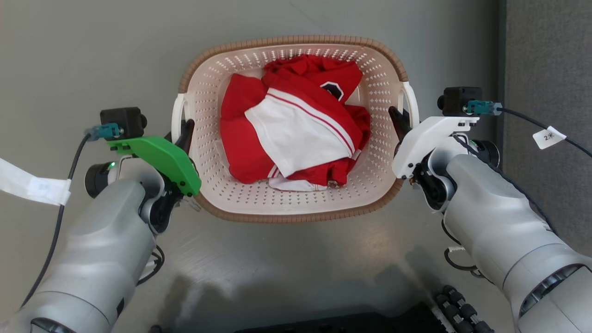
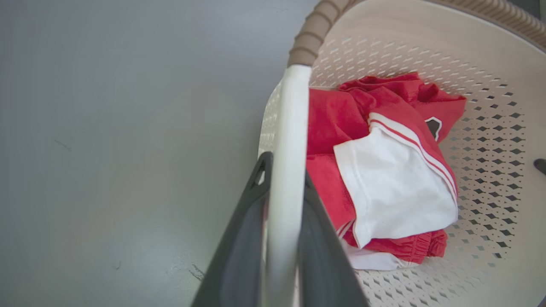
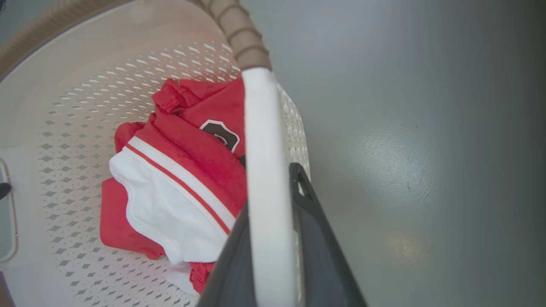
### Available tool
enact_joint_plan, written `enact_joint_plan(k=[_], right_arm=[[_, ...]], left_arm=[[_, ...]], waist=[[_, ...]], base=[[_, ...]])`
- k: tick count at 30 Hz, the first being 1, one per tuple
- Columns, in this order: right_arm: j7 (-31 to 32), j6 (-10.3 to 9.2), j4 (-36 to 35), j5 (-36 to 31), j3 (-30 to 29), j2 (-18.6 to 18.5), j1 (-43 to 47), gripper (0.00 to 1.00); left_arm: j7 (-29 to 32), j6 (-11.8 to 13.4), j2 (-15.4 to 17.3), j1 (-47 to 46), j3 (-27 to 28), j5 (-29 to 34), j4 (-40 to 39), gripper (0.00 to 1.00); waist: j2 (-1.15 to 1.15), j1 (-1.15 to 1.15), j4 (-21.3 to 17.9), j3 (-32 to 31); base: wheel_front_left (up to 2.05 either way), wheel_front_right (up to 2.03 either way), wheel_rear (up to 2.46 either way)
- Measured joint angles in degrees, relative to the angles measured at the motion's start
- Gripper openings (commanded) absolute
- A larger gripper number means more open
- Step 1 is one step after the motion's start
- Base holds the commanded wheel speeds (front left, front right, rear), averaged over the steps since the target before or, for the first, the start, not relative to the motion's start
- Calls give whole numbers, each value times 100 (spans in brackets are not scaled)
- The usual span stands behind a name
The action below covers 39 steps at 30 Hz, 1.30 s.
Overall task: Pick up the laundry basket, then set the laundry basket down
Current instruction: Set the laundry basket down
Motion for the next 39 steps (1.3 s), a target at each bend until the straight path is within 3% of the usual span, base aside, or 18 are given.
enact_joint_plan(k=[30,31,32,33,34,35,39], right_arm=[[-336,-49,-11,3,-2,-35,-422,0],[-337,-51,-4,12,-8,-34,-422,11],[-337,-51,-3,13,-10,-34,-422,65],[-338,-51,-3,21,-15,-33,-424,100],[-338,-51,-2,21,-15,-23,-428,100],[-338,-51,11,21,-14,-5,-435,100],[-339,-52,49,22,-11,14,-444,100]], left_arm=[[-479,-1,30,-517,-60,48,-30,0],[-480,-1,31,-520,-65,48,-29,0],[-480,-1,31,-522,-67,47,-26,17],[-480,-1,29,-523,-69,45,-23,44],[-471,-1,22,-528,-69,32,-16,95],[-472,-1,1,-527,-81,16,-12,100],[-472,-1,-29,-527,-149,-7,-13,100]], waist=[[0,-1,45,853],[0,-1,46,855],[0,-1,46,857],[0,-1,47,858],[0,-1,47,859],[0,-1,48,859],[0,-1,53,850]], base=[[0,0,0],[0,0,0],[0,0,0],[0,0,0],[0,0,0],[0,0,0],[0,0,0]])
